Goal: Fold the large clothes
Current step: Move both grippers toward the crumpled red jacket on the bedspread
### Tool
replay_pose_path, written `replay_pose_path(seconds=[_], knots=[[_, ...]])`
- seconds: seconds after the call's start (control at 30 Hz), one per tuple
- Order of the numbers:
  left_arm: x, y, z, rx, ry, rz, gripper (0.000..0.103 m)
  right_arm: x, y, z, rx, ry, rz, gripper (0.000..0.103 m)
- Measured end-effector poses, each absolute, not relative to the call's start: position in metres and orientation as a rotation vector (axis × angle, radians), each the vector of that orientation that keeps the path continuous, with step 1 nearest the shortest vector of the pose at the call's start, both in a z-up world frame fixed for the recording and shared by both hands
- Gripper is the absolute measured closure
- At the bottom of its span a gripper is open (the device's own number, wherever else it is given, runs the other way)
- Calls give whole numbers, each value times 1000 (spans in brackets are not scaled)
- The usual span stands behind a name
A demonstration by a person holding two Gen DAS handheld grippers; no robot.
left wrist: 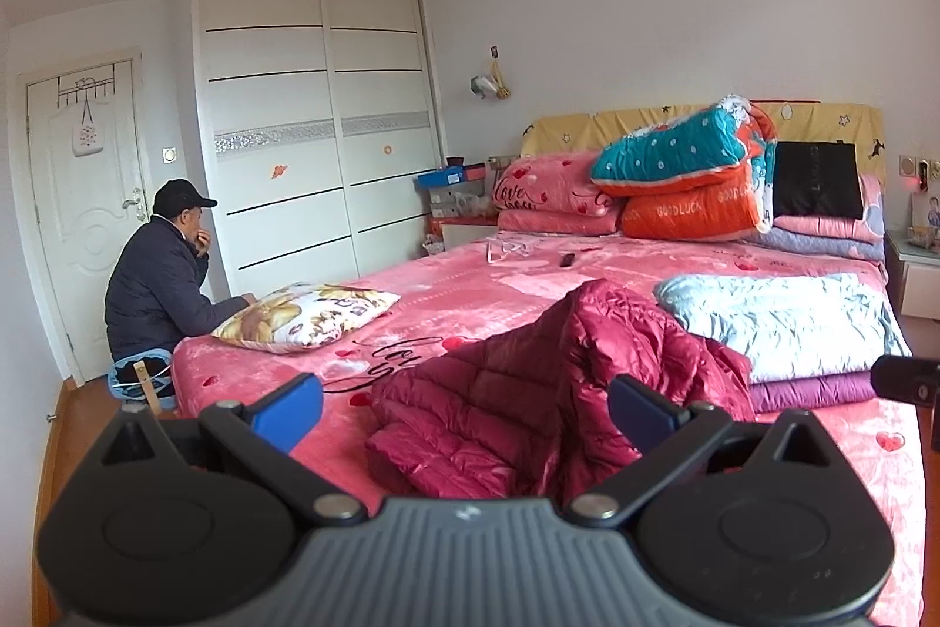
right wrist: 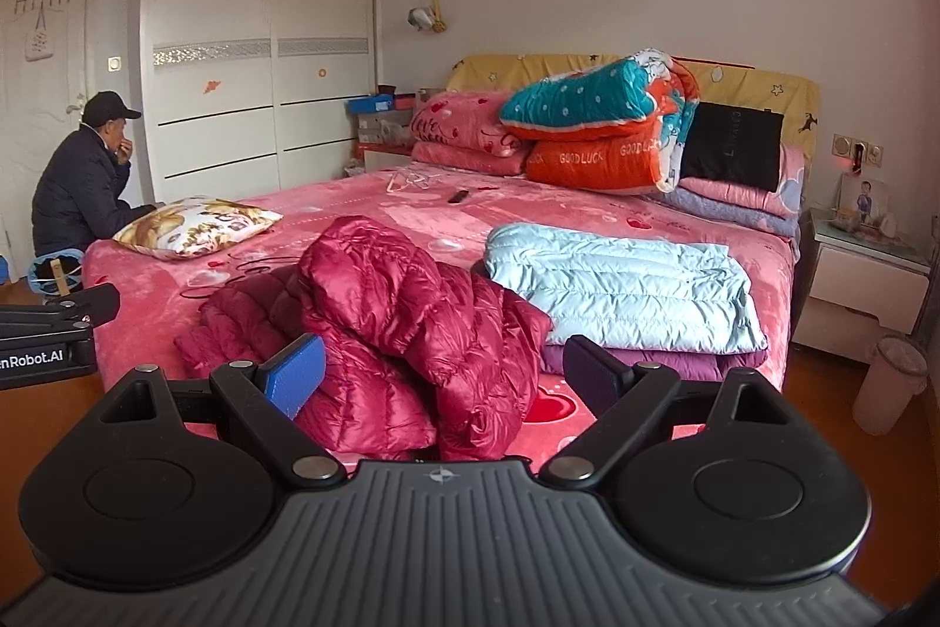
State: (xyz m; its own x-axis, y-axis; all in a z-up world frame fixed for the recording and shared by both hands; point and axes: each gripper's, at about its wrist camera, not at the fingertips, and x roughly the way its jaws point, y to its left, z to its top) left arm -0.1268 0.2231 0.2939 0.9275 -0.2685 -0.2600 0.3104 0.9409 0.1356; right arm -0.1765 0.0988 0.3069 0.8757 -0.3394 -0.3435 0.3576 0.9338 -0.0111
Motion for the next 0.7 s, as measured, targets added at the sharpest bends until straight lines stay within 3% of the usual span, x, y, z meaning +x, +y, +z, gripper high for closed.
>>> replay_pose_path(seconds=[0.7], knots=[[-130, 211, 285, 194, 266, -331, 0, -175, 112, 308, 42, 326, -384, 0]])
